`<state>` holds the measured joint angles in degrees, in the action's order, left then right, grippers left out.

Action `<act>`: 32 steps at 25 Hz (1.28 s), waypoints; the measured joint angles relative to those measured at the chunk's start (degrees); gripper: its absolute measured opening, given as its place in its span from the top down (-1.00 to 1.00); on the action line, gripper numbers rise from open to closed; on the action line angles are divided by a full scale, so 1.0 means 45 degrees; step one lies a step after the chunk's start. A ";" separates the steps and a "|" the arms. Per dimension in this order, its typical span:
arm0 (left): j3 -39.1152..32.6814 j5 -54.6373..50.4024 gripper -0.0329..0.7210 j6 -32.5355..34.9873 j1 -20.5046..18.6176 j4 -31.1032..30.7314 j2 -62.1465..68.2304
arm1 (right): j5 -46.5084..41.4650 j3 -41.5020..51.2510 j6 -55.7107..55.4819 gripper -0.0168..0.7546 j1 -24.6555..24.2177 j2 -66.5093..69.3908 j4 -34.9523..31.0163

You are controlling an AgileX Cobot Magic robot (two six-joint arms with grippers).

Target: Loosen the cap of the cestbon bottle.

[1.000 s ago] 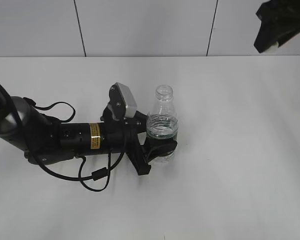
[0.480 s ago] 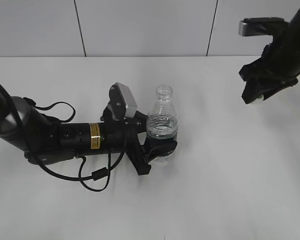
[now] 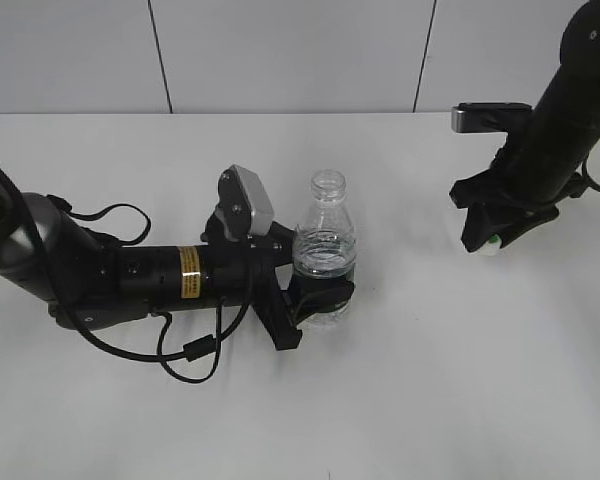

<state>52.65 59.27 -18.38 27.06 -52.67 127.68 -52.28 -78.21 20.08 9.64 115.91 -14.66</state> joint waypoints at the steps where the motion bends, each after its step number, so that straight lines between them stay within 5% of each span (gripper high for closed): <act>1: 0.0000 0.0000 -0.17 0.0000 0.0000 0.0000 0.0000 | 0.0104 0.0000 0.0000 0.19 0.0000 0.0040 -0.0048; 21: 0.0000 -0.0026 -0.17 0.0000 0.0000 0.0551 0.0000 | 0.1109 0.0000 -0.0025 0.19 0.0000 0.0846 -0.0202; 32: -0.0013 -0.0245 -0.17 0.1044 -0.0011 0.2271 0.0022 | 0.1433 0.0000 -0.0025 0.19 0.0000 0.0988 -0.0321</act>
<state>52.59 58.17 -13.68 27.01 -42.44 127.78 -45.83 -78.21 19.96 9.64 120.36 -16.11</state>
